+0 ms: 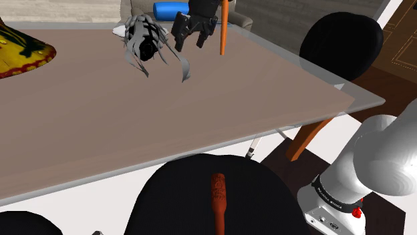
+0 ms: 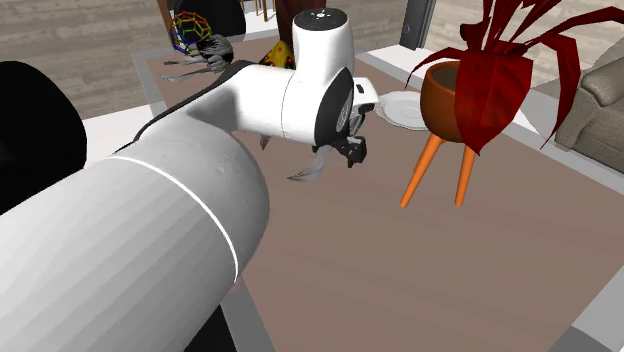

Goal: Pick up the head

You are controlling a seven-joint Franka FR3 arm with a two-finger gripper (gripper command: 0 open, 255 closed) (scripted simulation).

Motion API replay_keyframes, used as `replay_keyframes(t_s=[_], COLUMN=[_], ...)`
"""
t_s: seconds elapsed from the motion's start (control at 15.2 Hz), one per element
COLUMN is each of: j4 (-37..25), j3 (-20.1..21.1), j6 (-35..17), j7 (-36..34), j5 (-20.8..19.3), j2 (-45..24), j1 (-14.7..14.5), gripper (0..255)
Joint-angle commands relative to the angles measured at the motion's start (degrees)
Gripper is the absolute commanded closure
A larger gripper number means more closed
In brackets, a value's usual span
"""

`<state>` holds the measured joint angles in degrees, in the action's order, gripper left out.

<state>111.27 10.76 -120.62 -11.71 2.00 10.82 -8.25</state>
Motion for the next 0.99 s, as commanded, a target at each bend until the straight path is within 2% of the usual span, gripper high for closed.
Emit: replay_keyframes(t_s=[0.0,0.2,0.66,0.79,0.86,0.92], j4=[-4.8,-9.1,-3.2,-3.2,-3.2,-3.2], j3=[1.1,2.0,2.1,2.1,2.0,2.0], j6=[-0.3,-0.8,-6.6,-6.6,-6.5,-6.6], j7=[-1.3,-2.8,-2.8,-2.8,-2.8,-2.8], j5=[-1.0,-2.2,-2.2,-2.2,-2.2,-2.2], j2=[-3.7,-7.1,-7.0,-7.0,-7.0,-7.0], j1=[-0.4,-1.0,-1.0,-1.0,-1.0,-1.0], gripper=[0,0,0,0,255,255])
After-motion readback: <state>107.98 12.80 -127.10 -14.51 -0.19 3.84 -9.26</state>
